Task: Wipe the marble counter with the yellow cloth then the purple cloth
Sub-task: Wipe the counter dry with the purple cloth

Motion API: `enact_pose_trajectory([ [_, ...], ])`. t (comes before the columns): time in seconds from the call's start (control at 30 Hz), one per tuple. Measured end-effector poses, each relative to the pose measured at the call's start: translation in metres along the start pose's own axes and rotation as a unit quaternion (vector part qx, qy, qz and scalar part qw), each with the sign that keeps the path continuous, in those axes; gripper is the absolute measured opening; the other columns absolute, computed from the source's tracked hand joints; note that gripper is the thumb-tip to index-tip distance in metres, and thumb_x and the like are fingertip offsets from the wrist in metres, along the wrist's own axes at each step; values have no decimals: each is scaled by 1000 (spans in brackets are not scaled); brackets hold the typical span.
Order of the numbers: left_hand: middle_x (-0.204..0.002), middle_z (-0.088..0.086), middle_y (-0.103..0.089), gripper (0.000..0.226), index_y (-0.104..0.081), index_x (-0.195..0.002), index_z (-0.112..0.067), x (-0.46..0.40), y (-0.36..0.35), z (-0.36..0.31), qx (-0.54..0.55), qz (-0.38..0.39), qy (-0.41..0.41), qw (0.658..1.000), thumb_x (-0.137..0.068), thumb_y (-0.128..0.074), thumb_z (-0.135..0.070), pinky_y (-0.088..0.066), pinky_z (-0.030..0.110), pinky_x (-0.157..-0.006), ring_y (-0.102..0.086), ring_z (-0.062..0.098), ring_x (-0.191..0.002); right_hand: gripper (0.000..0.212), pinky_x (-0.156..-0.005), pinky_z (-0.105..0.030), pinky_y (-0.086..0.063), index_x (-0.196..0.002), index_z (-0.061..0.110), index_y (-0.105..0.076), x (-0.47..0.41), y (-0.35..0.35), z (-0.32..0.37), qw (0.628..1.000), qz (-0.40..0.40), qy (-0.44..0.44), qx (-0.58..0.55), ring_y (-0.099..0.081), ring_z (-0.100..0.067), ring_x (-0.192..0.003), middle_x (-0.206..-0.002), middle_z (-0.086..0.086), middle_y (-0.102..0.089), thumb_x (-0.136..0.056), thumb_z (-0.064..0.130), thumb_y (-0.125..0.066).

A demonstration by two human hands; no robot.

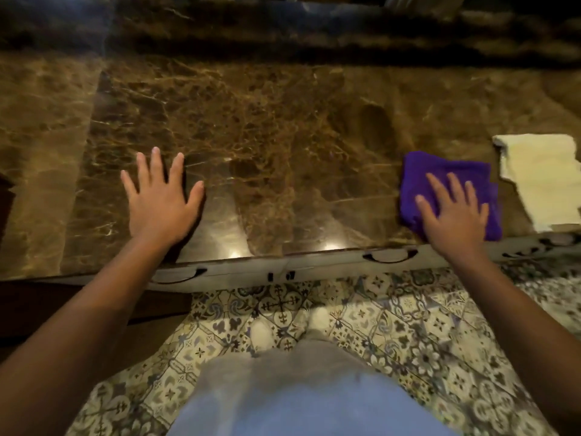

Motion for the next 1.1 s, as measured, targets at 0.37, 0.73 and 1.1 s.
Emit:
enact_pose_trajectory([
  [0.37, -171, 17, -11, 72, -21, -160, -23, 2, -1, -3, -4, -13, 12, 1000, -101, -24, -63, -1, 61, -124, -1, 37, -159, 65, -123, -65, -7, -156, 41, -30, 36, -35, 190, 980, 20, 197, -3, -12, -33, -157, -169, -5, -24, -95, 65, -33],
  [0.73, -171, 18, -12, 70, -22, -160, -21, 0, -4, -2, -10, -19, 13, 1000, -102, -27, -60, -2, 61, -124, -2, 37, -158, 70, -122, -65, -15, -154, 40, -33, 2, -8, 12, 1000, -8, 1, 1, -16, -30, -156, -168, -2, -28, -92, 72, -27],
  [1.1, -170, 18, -15, 72, -27, -159, -20, -1, -3, -3, -8, -31, 15, 999, -99, -27, -61, -4, 60, -124, -5, 36, -159, 70, -122, -67, -1, -159, 37, -25, -156, -3, 142, 999, 8, -28, -38, -6, -33, -158, -172, -3, -16, -96, 67, -27],
])
Point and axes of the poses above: each hand's wrist, its own x-axis away from the middle knuckle, its own y-axis out of the back of the hand, z = x × y, the point moved 6 cm from there along -x, towards the middle knuckle
